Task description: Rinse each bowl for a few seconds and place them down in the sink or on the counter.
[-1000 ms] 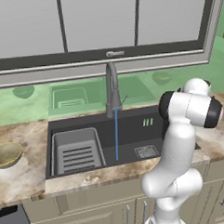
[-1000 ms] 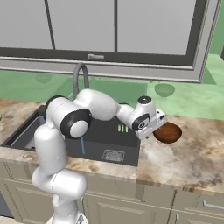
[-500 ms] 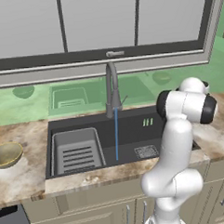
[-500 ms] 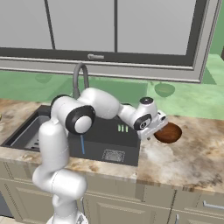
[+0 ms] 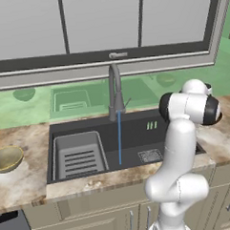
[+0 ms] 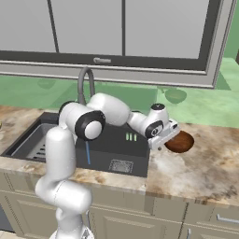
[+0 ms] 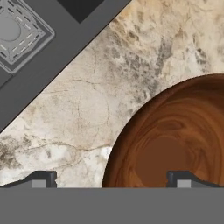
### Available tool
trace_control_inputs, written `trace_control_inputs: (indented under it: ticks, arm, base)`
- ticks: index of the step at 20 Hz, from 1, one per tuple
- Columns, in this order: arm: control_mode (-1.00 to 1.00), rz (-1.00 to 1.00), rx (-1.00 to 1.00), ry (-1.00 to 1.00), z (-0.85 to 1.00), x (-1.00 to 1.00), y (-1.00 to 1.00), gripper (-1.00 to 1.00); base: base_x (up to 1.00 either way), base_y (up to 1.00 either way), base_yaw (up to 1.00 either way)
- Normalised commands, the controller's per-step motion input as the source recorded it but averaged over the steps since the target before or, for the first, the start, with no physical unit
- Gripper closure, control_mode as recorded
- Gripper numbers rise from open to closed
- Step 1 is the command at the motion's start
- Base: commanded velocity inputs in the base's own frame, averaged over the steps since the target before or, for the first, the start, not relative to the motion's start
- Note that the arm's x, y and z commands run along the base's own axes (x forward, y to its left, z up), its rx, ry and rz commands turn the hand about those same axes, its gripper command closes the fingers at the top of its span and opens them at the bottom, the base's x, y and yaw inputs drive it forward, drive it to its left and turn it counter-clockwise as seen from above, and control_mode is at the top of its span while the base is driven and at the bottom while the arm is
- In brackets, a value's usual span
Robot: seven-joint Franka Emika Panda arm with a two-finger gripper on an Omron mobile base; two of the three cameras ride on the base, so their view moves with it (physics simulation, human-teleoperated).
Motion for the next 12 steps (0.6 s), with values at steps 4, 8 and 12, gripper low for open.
trace_control_inputs:
  ticks: [4,8,12]
  arm:
    - [-1.0,0.02,0.0,0.06,-0.11,0.11,-0.06,-1.0]
    - [-1.0,0.03,0.0,0.05,-0.13,0.1,-0.08,-1.0]
    - [-1.0,0.03,0.0,0.06,-0.17,0.1,-0.02,1.0]
  base:
    - [0.0,0.0,0.0]
    - [0.0,0.0,0.0]
    - [0.0,0.0,0.0]
